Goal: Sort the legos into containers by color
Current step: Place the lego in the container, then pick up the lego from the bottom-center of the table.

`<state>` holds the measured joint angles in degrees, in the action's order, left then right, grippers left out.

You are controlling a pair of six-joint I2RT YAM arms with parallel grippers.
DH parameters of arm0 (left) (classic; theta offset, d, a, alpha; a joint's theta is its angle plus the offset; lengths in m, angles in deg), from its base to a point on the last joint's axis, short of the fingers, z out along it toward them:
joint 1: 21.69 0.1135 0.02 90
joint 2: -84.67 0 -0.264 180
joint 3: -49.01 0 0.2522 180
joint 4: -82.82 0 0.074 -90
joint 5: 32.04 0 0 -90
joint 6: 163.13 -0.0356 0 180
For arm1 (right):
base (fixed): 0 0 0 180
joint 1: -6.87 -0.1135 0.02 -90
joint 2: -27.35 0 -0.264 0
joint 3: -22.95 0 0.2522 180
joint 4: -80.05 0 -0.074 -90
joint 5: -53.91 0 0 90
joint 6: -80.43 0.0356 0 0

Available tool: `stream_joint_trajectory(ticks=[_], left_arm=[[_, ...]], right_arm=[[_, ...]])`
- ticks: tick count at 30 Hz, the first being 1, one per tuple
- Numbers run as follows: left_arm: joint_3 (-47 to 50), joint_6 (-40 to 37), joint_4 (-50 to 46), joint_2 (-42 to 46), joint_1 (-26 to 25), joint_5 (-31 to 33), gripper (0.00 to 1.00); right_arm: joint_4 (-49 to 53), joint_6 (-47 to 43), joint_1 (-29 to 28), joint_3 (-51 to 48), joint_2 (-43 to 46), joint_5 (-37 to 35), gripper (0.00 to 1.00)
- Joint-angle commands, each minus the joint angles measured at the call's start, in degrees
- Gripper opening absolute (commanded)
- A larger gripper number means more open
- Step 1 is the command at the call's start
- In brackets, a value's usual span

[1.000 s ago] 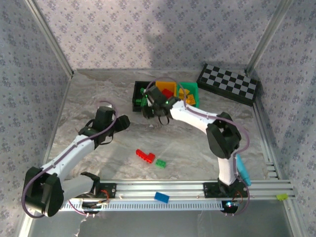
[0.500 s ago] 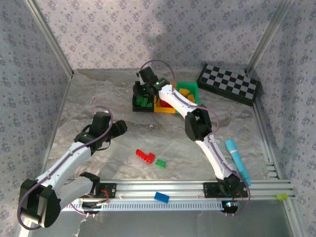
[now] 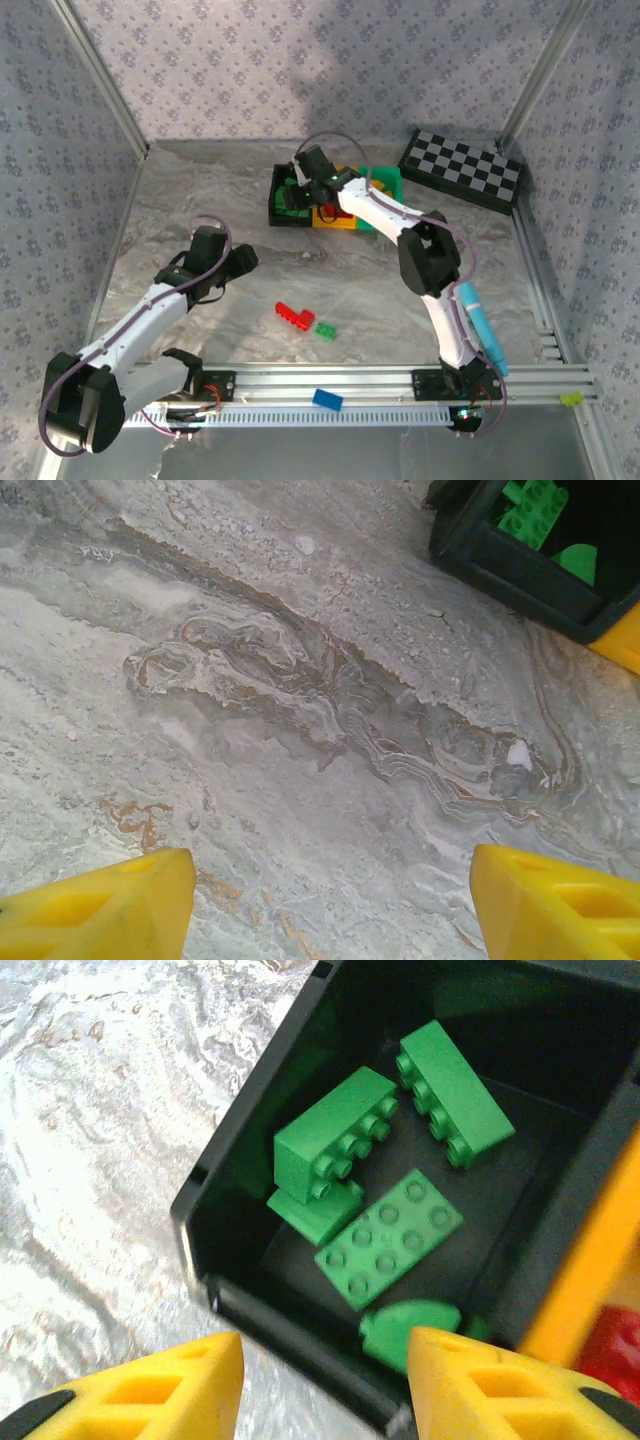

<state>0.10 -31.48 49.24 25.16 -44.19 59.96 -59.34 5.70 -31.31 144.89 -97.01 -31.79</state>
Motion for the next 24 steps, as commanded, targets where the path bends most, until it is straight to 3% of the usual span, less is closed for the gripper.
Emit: stream_joint_trajectory(ticks=[1, 10, 24], left_arm=[[-1.5, 0.1, 1.7, -1.2, 0.2, 0.4, 0.73], [-1.8, 0.0, 6.0, -5.0, 0.3, 1.0, 0.73], [-5.7, -1.4, 12.5, -16.5, 0.2, -5.7, 0.72]], right_arm=[[-2.8, -2.9, -1.3, -6.9, 7.3, -1.0, 0.48], [-4.8, -3.4, -5.9, -27.7, 21.4, -3.9, 0.46], [-4.8, -1.5, -13.7, -44.5, 31.4, -10.9, 0.46]])
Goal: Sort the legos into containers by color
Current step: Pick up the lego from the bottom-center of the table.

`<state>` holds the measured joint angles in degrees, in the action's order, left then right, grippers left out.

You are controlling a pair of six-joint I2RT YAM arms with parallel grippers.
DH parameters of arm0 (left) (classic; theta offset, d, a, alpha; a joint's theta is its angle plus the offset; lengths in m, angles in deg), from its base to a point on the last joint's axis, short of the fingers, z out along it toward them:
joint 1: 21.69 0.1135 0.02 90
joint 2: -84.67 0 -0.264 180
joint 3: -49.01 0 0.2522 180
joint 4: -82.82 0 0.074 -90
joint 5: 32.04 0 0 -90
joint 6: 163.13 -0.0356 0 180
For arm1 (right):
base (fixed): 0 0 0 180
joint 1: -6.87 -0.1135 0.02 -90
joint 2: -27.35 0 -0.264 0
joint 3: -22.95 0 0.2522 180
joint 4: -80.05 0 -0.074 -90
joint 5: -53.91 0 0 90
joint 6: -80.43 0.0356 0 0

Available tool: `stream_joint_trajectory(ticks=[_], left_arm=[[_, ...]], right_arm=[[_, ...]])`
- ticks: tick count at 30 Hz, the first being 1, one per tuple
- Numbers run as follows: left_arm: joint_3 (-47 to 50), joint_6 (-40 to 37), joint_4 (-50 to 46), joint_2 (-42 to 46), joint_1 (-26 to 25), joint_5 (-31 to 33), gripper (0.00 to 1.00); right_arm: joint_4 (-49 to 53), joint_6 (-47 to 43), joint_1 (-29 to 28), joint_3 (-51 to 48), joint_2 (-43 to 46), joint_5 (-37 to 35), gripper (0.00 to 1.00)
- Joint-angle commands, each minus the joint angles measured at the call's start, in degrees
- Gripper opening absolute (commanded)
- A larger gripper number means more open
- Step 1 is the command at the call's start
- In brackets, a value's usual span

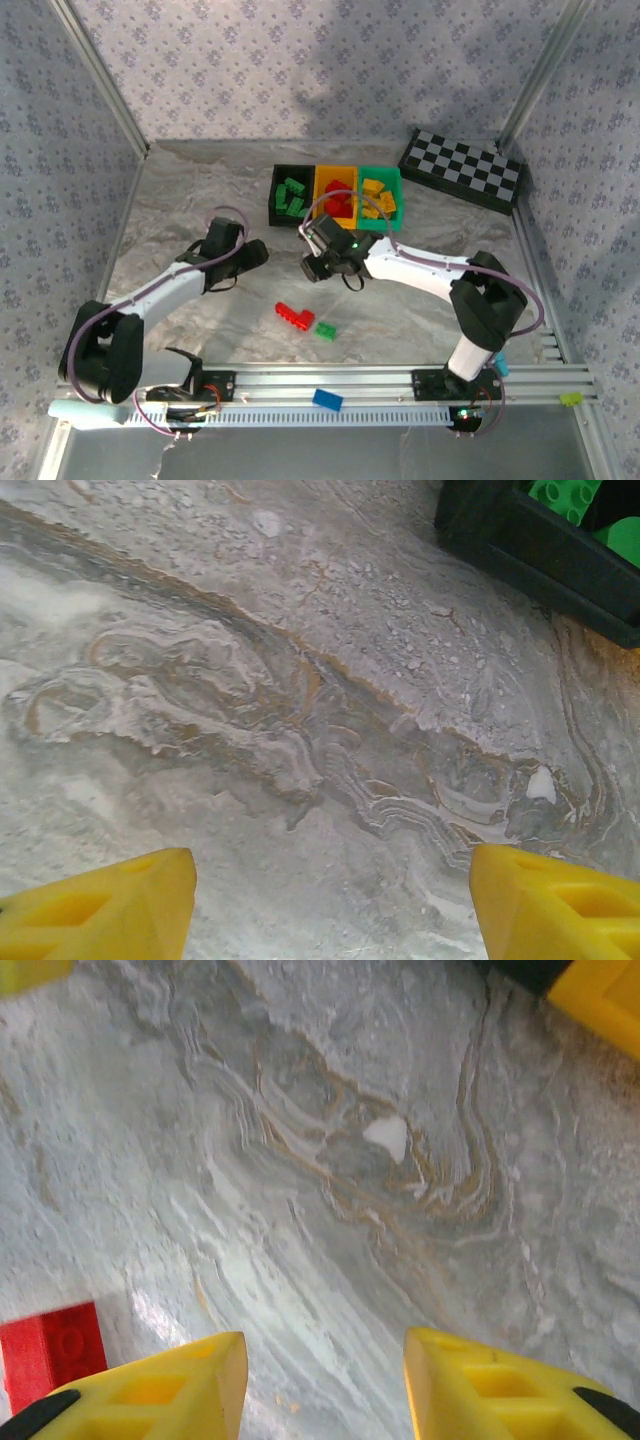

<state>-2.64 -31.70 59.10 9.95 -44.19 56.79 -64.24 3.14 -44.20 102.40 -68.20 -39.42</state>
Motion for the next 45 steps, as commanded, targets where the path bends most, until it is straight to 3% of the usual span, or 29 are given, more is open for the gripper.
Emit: stream_joint_trajectory(ticks=[1, 19, 31, 45], left_arm=[[-3.7, -1.3, 2.5, -2.0, 0.2, -2.7, 0.72], [-7.1, 1.0, 4.4, -7.3, -3.5, -1.6, 0.72], [-7.8, 3.3, 1.6, -6.9, -4.2, 3.2, 0.72], [-7.9, 3.2, 1.1, -6.9, -4.3, 3.3, 0.71]], right_arm=[[0.1, 1.6, -1.3, -2.9, 3.3, -3.6, 0.46], [7.0, 6.5, -7.5, -18.4, 17.1, -3.8, 0.47], [6.6, 8.3, -11.5, -19.0, 14.8, -2.5, 0.47], [5.7, 8.1, -15.6, -17.9, 10.4, -2.2, 0.48]])
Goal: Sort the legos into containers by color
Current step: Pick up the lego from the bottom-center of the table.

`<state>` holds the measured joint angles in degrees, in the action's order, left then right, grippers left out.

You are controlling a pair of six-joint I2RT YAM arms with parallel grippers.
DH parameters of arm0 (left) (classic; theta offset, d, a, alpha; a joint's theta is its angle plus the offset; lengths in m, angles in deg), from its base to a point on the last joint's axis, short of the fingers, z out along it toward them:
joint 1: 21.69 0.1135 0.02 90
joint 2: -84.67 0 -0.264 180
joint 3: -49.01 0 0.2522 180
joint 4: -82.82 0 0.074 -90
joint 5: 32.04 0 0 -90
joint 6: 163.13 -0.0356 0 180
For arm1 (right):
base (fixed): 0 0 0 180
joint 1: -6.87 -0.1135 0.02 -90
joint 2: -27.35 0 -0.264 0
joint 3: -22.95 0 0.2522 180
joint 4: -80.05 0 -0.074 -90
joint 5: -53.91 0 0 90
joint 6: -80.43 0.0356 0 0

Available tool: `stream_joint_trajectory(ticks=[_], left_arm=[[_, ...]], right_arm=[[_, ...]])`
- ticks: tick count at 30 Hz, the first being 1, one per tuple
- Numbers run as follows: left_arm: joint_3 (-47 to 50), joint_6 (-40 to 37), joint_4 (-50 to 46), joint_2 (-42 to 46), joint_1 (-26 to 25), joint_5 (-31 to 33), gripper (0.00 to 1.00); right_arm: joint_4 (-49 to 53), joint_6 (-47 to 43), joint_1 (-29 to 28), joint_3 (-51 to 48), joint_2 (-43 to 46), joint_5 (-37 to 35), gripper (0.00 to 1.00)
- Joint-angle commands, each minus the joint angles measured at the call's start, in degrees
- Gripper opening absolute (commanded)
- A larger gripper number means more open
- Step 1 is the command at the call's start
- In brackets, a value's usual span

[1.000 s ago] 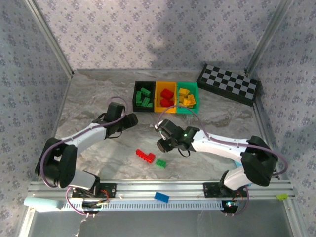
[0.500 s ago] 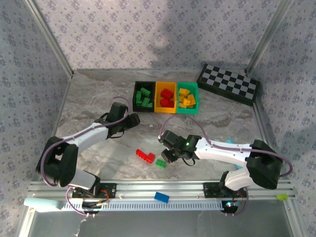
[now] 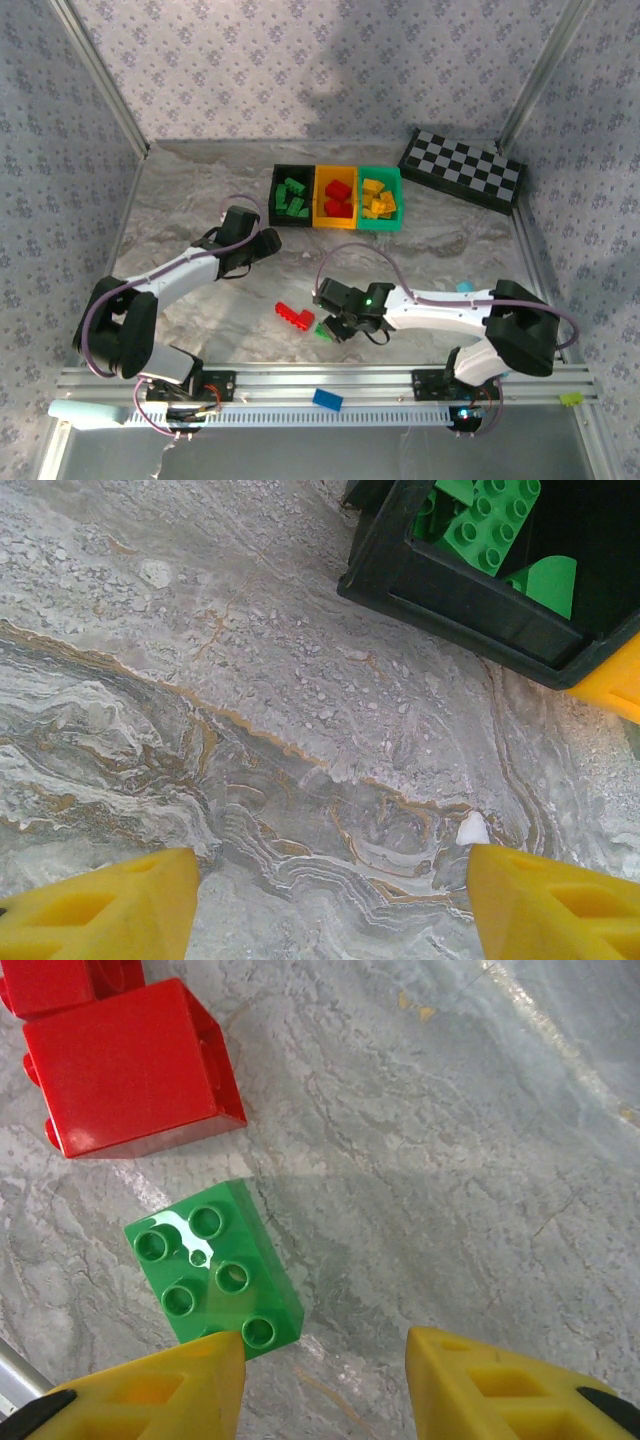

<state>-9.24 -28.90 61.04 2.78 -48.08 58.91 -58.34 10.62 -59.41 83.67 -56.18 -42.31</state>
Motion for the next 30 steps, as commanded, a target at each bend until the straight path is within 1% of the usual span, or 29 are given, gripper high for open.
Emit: stream_joint_trajectory(ticks=[1, 5, 13, 26, 30], left_arm=[[-1.3, 0.3, -0.9, 0.2, -0.4, 1.1, 0.71], [-1.1, 0.4, -1.3, 0.7, -0.4, 1.0, 0.71], [-0.1, 0.0, -1.8, 2.4, -0.3, 1.9, 0.71], [1.2, 0.2, 0.0, 3.9, -0.3, 1.9, 0.71], [1.4, 0.2, -0.4, 4.2, -0.3, 2.5, 0.71]], right_arm=[[0.1, 0.4, -0.7, 1.3, -2.3, 0.6, 0.48], [0.8, -0.9, -2.2, 3.1, -4.4, -0.9, 0.47], [0.9, -2.6, -3.0, 5.6, -7.6, -0.5, 0.47], [3.2, -3.9, -3.6, 8.8, -5.3, 0.7, 0.48], [1.6, -3.6, -3.5, 8.7, -7.1, 2.3, 0.48]])
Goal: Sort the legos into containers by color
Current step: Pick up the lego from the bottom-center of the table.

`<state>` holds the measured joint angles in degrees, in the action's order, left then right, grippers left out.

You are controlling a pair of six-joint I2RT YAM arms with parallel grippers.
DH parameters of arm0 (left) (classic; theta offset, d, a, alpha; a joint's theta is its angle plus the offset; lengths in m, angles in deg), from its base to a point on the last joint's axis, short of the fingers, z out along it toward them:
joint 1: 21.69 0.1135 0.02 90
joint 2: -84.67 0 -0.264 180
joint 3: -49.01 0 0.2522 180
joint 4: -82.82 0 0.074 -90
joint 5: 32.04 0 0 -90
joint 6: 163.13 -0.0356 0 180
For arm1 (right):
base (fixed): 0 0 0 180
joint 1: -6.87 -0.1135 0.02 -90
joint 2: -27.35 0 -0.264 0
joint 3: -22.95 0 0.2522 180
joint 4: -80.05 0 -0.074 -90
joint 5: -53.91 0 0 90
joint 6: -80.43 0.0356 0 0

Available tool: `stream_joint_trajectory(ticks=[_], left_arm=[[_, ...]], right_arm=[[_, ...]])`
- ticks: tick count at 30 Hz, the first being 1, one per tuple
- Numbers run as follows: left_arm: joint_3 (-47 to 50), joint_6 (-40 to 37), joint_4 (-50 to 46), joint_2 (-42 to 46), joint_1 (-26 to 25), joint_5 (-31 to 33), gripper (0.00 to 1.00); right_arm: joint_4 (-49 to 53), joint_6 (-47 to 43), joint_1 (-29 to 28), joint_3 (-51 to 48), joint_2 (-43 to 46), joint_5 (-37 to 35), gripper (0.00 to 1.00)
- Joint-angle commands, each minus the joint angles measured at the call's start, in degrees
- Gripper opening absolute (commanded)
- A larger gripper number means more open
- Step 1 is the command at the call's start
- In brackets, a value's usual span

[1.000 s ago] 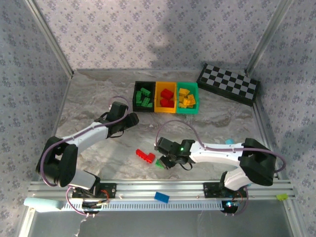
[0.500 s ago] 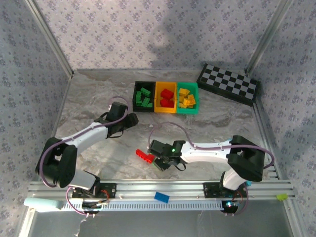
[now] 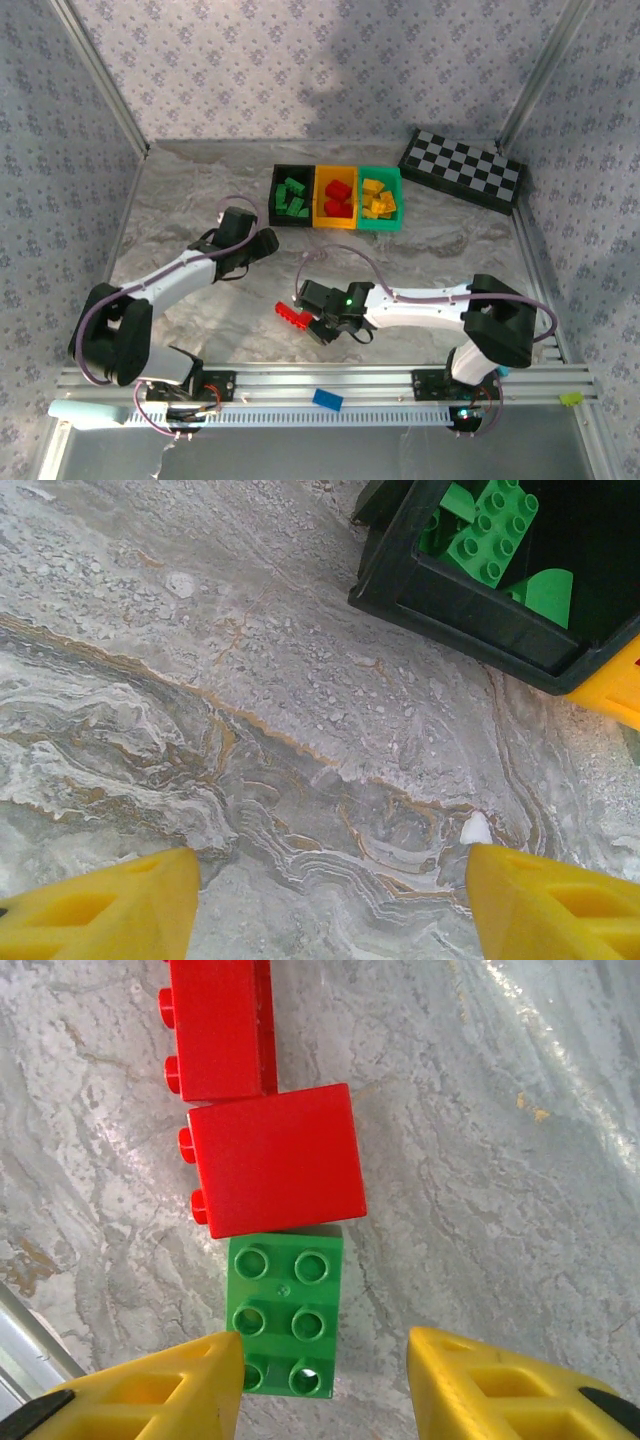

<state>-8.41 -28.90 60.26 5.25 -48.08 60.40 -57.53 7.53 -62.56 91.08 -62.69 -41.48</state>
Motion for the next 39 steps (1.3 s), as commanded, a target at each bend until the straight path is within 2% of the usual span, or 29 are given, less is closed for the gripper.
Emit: stream_joint_trajectory(ticks=[1, 12, 18, 24, 29, 39], left_arm=[[0.7, 0.4, 0.4, 1.8, -0.3, 0.8, 0.71], [2.5, -0.3, 1.9, 4.1, -0.4, 1.3, 0.71], [2.6, -0.3, 1.4, 4.3, -0.5, 1.2, 0.71], [2.5, -0.4, 1.0, 4.7, -0.4, 1.1, 0.71], [2.3, -0.7, 1.4, 4.4, -0.5, 0.9, 0.70], [1.7, -0.3, 1.1, 3.3, -0.6, 0.1, 0.71]], right_arm=[[0.9, -0.6, -0.4, 1.4, -1.4, 1.4, 0.48], [0.4, -1.7, -0.4, 3.2, -6.4, 5.4, 0.48], [0.6, -1.5, -0.3, 3.2, -7.6, 5.2, 0.48], [0.5, -0.5, 0.9, 2.1, -6.7, 5.2, 0.36], [-0.7, 1.5, 4.8, -1.3, -3.5, 5.0, 0.32], [-3.0, 5.3, 14.9, -5.3, 3.5, 4.1, 0.32]])
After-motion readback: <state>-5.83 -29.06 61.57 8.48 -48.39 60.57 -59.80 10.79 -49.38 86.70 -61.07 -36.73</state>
